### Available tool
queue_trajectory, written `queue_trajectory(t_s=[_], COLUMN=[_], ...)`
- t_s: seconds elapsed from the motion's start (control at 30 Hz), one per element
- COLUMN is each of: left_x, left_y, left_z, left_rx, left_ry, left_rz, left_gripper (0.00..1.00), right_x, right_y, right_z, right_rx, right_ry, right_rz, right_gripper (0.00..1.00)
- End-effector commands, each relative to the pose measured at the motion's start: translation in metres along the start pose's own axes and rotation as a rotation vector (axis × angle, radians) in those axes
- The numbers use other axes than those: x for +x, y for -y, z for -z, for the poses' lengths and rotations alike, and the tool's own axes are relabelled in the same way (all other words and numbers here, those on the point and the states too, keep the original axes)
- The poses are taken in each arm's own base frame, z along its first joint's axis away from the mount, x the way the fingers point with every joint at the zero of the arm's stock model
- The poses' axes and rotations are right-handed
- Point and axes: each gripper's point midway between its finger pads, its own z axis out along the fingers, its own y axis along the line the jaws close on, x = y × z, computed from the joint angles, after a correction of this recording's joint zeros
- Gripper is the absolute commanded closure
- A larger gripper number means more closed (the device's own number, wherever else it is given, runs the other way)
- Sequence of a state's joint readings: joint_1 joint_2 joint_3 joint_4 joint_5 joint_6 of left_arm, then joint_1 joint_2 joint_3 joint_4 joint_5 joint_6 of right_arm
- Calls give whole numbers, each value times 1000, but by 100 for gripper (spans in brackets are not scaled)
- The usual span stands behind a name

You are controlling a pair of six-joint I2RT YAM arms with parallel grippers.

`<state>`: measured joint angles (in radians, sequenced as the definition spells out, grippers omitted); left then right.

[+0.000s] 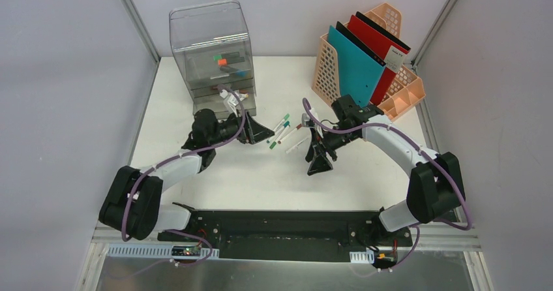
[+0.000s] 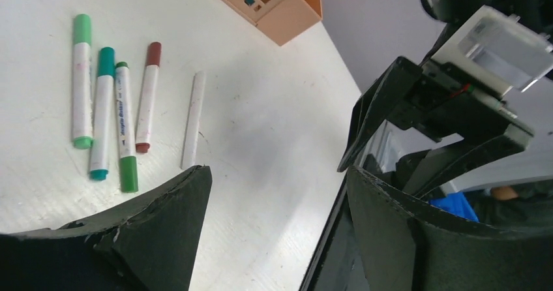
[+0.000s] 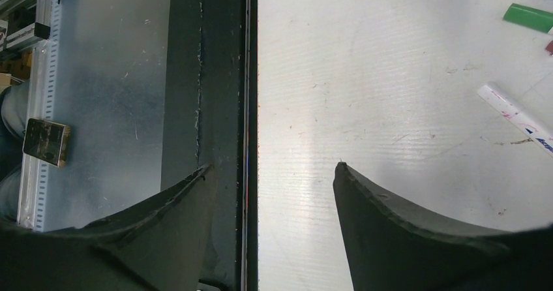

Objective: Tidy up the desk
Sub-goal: Pick up the stationery from the center of the board.

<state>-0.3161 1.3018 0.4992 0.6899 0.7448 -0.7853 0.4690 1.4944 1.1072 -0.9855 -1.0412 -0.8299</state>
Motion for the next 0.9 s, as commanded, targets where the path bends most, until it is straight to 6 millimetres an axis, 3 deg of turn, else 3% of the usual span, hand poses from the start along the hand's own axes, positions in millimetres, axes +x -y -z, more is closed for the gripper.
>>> queue_trajectory(t_s=[0.0, 0.13, 0.47, 0.87], left_x=[15, 39, 66, 91], left_y=[-5, -7, -28, -64], left_z=[-18, -36, -77, -109], left_rx=[-82, -135, -292, -451], left_ry=[-93, -192, -370, -537], left_rz=[-171, -242, -383, -480], left_gripper=[22, 20, 21, 46], right_x=[-19, -18, -18, -18], right_y=[-3, -3, -3, -2], right_z=[10, 10, 11, 12], right_rx=[30, 31, 37, 44], right_ry=[30, 28, 26, 25], right_rz=[104, 104, 108, 113], right_gripper=[31, 31, 31, 31])
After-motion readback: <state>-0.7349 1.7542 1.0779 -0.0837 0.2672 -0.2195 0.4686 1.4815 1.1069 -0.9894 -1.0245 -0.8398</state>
